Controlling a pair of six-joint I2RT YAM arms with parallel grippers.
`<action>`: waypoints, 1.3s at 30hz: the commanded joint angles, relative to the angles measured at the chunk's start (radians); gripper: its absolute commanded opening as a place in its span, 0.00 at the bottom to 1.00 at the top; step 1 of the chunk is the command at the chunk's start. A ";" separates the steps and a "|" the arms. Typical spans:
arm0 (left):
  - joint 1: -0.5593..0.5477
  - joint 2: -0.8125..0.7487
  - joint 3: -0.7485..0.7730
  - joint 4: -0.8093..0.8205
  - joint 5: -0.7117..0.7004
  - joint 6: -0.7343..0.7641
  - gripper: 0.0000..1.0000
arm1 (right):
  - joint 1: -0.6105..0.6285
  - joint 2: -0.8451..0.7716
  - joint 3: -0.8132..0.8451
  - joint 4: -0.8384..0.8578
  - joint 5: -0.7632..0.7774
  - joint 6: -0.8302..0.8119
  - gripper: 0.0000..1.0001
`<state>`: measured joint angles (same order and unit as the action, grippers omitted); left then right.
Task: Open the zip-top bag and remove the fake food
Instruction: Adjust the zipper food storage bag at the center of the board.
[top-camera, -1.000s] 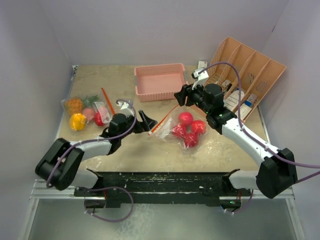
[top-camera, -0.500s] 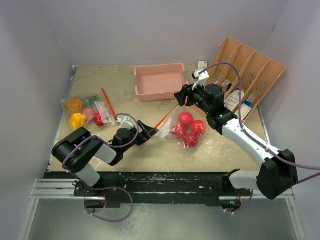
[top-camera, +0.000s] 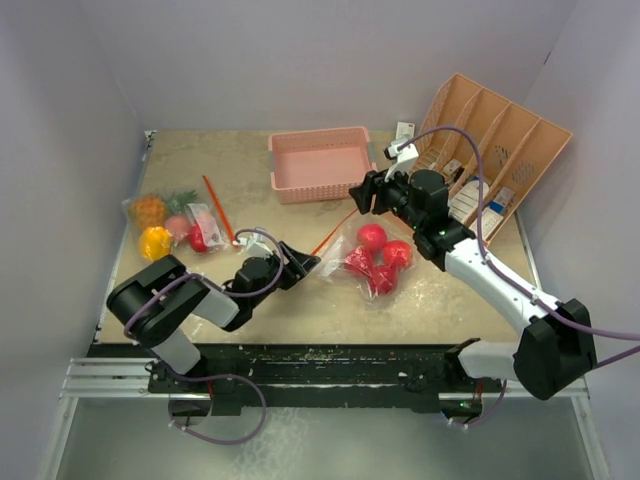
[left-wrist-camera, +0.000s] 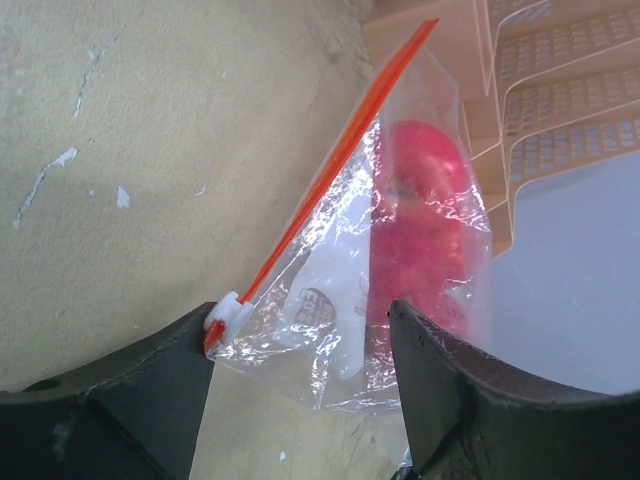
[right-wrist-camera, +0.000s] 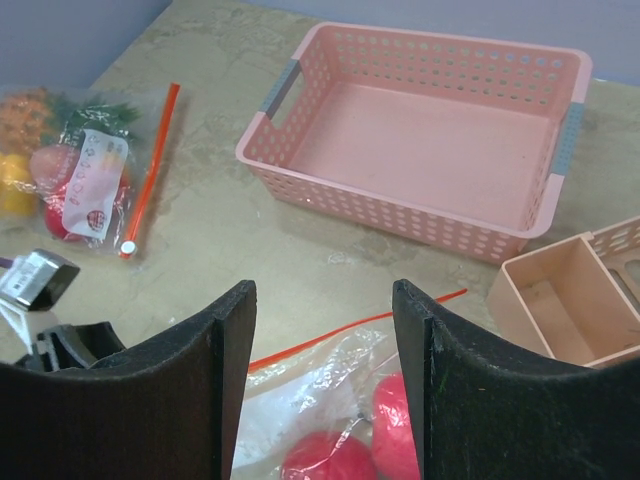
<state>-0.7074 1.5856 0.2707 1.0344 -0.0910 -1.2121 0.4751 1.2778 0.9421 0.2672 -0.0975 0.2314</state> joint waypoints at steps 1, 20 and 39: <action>-0.020 0.099 0.035 0.135 0.013 -0.047 0.68 | -0.002 -0.053 -0.001 0.019 0.006 -0.013 0.60; -0.027 -0.231 0.248 -0.331 0.048 0.452 0.00 | -0.003 -0.097 0.004 -0.007 -0.005 -0.022 0.56; 0.129 -0.375 0.715 -0.926 0.629 1.014 0.00 | -0.004 -0.118 0.027 0.175 -0.464 0.038 0.50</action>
<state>-0.5762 1.2499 0.8261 0.1860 0.3943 -0.2981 0.4755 1.1725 0.9199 0.3557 -0.4980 0.2420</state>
